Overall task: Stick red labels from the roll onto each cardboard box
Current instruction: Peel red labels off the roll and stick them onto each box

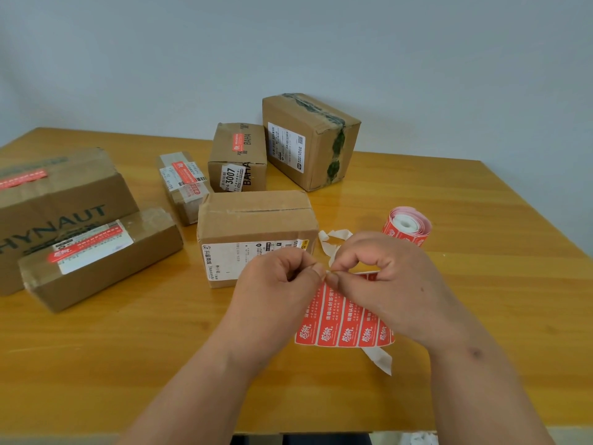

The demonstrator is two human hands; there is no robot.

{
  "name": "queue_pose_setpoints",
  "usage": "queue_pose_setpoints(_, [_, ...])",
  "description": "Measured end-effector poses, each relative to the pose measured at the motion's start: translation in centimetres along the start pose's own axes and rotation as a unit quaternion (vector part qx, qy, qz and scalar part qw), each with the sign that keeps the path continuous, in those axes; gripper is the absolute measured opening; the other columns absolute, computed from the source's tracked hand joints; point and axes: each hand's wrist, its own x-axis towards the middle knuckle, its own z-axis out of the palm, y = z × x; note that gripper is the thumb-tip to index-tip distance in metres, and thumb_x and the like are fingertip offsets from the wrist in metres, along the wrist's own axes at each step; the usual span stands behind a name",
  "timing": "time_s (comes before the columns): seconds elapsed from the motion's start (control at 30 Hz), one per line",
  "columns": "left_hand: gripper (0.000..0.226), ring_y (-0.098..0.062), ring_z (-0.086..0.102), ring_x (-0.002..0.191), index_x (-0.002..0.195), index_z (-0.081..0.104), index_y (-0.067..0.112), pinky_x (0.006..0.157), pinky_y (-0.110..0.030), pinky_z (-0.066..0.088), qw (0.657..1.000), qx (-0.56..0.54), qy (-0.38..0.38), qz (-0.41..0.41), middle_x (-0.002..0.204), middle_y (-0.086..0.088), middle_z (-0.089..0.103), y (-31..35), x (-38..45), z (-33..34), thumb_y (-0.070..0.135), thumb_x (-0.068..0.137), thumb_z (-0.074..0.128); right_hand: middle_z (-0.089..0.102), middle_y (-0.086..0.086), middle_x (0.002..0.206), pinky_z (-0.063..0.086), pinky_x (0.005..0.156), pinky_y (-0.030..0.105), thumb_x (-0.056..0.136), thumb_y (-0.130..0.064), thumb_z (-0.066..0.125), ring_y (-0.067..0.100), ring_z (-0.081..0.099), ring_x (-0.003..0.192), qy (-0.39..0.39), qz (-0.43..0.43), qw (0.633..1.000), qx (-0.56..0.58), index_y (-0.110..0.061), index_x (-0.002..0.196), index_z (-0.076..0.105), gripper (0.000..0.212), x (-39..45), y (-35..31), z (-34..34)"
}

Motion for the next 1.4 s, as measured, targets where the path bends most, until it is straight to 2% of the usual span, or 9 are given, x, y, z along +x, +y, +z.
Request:
queue_pose_setpoints(0.3, [0.026,-0.016,0.072,0.068,0.079,0.065,0.006,0.060,-0.018,0.054,1.000,-0.028,0.003,-0.008,0.072,-0.008,0.071,0.21,0.02,0.04,0.028,0.092,0.058,0.065,-0.012,0.082,0.050,0.057,0.014,0.079,-0.031,0.073,0.001,0.066,0.077,0.001,-0.004,1.000,0.011,-0.025,0.069,0.068,0.013,0.19,0.11,0.03])
queue_pose_setpoints(0.57, [0.027,-0.015,0.071,0.065,0.079,0.065,0.004,0.057,-0.015,0.053,0.999,-0.028,0.009,-0.019,0.068,-0.006,0.070,0.25,0.28,0.02,0.027,0.091,0.059,0.065,-0.011,0.081,0.050,0.057,0.016,0.080,-0.029,0.074,0.002,0.066,0.077,0.004,-0.014,1.000,0.007,-0.025,0.069,0.067,0.013,0.34,0.22,0.16])
queue_pose_setpoints(0.8, [0.025,-0.016,0.072,0.067,0.072,0.063,0.011,0.061,-0.019,0.054,0.998,-0.048,0.005,-0.038,0.066,-0.003,0.070,0.26,0.24,0.10,0.027,0.091,0.060,0.065,-0.012,0.081,0.051,0.058,0.015,0.080,-0.031,0.073,0.001,0.066,0.077,0.005,-0.018,1.000,-0.008,-0.024,0.070,0.068,0.013,0.29,0.41,0.20])
queue_pose_setpoints(0.97, [0.027,-0.013,0.070,0.063,0.067,0.061,0.012,0.057,-0.017,0.052,0.997,-0.063,0.009,-0.048,0.062,-0.002,0.067,0.02,0.36,0.24,0.025,0.091,0.060,0.065,-0.010,0.083,0.054,0.059,0.018,0.079,-0.035,0.073,0.001,0.066,0.078,0.001,-0.012,1.000,-0.020,-0.024,0.071,0.066,0.015,0.34,0.41,0.23])
queue_pose_setpoints(1.03, [0.027,-0.012,0.070,0.063,0.071,0.063,0.010,0.056,-0.017,0.052,0.999,-0.034,0.019,-0.032,0.064,-0.002,0.068,-0.10,0.30,0.32,0.026,0.092,0.060,0.065,-0.010,0.084,0.054,0.059,0.018,0.079,-0.035,0.073,0.002,0.066,0.078,0.000,-0.008,1.000,-0.018,-0.024,0.070,0.066,0.016,0.31,0.38,0.28])
queue_pose_setpoints(1.1, [0.027,-0.008,0.069,0.062,0.073,0.063,0.010,0.051,-0.014,0.048,0.998,0.052,0.040,0.024,0.065,0.002,0.068,-0.23,0.17,0.37,0.030,0.091,0.061,0.065,-0.009,0.083,0.053,0.058,0.017,0.079,-0.033,0.073,0.003,0.067,0.076,-0.001,0.002,1.000,-0.008,-0.021,0.069,0.065,0.017,0.32,0.37,0.20])
queue_pose_setpoints(1.17, [0.027,-0.004,0.067,0.064,0.068,0.062,0.017,0.049,-0.013,0.046,0.980,0.156,0.058,0.104,0.066,0.007,0.067,-0.31,0.06,0.32,0.035,0.089,0.060,0.067,-0.007,0.084,0.055,0.057,0.021,0.080,-0.032,0.072,0.004,0.069,0.073,-0.024,0.033,0.999,0.010,-0.019,0.072,0.064,0.018,0.34,0.30,-0.06])
queue_pose_setpoints(1.23, [0.028,-0.002,0.066,0.067,0.066,0.060,0.021,0.051,-0.013,0.048,0.966,0.205,0.064,0.142,0.067,0.008,0.066,-0.31,0.04,0.31,0.042,0.085,0.056,0.068,-0.008,0.084,0.058,0.058,0.026,0.081,-0.033,0.071,0.005,0.070,0.072,-0.048,0.051,0.998,0.001,-0.020,0.074,0.063,0.017,0.35,0.20,-0.39])
queue_pose_setpoints(1.4, [0.027,-0.004,0.067,0.059,0.067,0.060,0.016,0.045,-0.010,0.041,0.990,0.104,0.056,0.071,0.059,0.010,0.065,-0.05,0.31,0.44,0.032,0.089,0.062,0.064,-0.010,0.086,0.055,0.057,0.021,0.083,-0.034,0.070,0.002,0.068,0.075,-0.027,0.022,0.999,-0.038,-0.022,0.075,0.061,0.017,0.49,0.14,-0.24])
